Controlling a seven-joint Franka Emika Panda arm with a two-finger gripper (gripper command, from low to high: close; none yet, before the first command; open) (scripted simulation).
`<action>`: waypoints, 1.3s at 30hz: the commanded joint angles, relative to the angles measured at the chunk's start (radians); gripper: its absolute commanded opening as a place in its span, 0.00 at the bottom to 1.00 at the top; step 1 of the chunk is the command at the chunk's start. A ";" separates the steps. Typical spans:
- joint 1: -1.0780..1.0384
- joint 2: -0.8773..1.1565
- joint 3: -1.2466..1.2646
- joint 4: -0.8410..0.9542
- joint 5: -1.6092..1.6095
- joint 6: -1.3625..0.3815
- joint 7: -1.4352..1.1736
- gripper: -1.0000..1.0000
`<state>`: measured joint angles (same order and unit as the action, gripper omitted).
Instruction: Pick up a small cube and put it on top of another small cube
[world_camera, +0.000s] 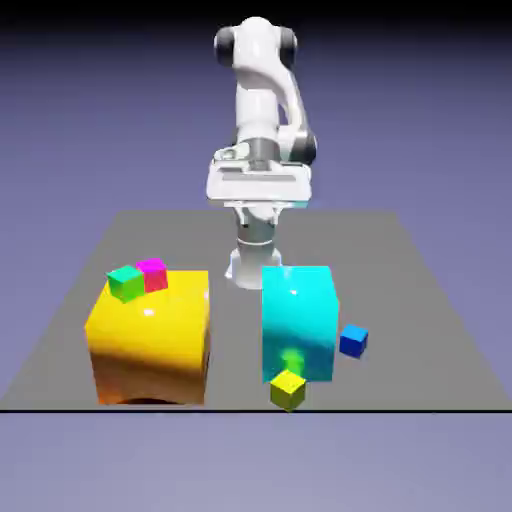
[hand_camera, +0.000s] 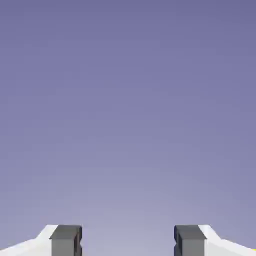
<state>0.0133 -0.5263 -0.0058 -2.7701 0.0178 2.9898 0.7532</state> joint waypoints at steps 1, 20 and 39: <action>0.001 0.036 -0.005 0.033 0.015 -0.039 0.010 0.50; 0.022 0.725 -0.096 0.662 0.296 -0.783 0.201 0.50; 0.041 1.370 -0.181 1.252 0.560 -1.480 0.380 0.50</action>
<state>0.0540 0.8433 -0.1865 -1.5184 0.5774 1.5098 1.1336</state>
